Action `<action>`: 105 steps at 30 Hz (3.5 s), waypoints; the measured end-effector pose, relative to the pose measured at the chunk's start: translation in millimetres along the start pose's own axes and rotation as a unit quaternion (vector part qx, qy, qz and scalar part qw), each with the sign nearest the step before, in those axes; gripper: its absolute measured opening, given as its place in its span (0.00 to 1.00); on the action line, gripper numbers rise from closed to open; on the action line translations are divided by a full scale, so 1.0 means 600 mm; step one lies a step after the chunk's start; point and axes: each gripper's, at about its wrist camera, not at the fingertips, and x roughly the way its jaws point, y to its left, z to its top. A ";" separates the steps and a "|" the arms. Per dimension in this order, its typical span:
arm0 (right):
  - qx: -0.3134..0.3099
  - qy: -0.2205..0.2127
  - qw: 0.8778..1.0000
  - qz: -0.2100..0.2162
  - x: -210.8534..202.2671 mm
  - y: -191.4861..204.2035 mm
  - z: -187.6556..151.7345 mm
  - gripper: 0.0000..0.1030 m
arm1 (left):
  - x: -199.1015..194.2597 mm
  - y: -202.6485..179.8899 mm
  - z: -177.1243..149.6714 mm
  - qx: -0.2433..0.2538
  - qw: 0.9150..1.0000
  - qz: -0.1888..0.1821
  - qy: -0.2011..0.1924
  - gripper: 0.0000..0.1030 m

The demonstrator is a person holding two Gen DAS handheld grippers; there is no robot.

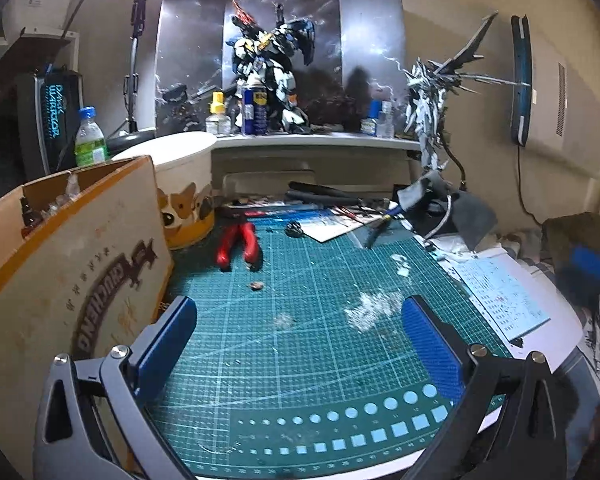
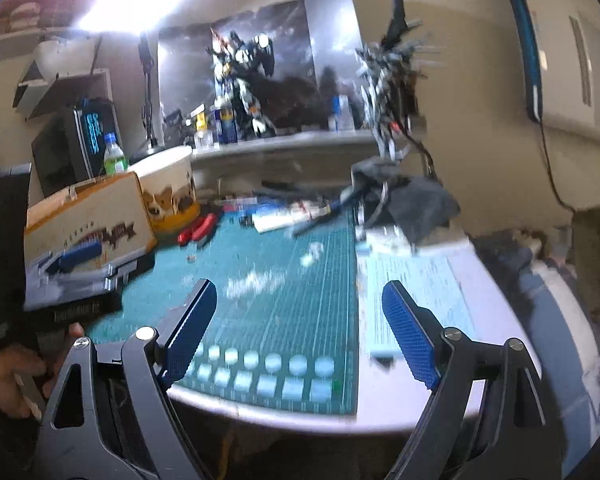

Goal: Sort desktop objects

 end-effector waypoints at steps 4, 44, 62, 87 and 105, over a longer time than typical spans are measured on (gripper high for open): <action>-0.040 -0.037 0.998 -0.001 0.031 0.001 0.067 0.81 | -0.011 0.011 0.014 -0.004 1.000 0.011 -0.015 1.00; -0.049 -0.051 0.997 -0.027 0.591 -0.092 0.362 0.01 | 0.038 0.029 0.068 -0.016 0.999 0.034 -0.025 1.00; -0.091 -0.082 0.991 0.044 0.450 -0.045 0.393 0.00 | 0.021 0.038 0.064 -0.034 0.999 0.016 -0.025 1.00; -0.059 -0.056 0.971 -0.226 0.593 -0.043 0.392 0.62 | 0.050 0.062 0.055 -0.065 0.997 -0.028 -0.006 1.00; -0.010 -0.028 0.978 -0.209 0.636 -0.088 0.398 0.19 | 0.057 0.048 0.060 -0.063 0.997 -0.046 -0.004 1.00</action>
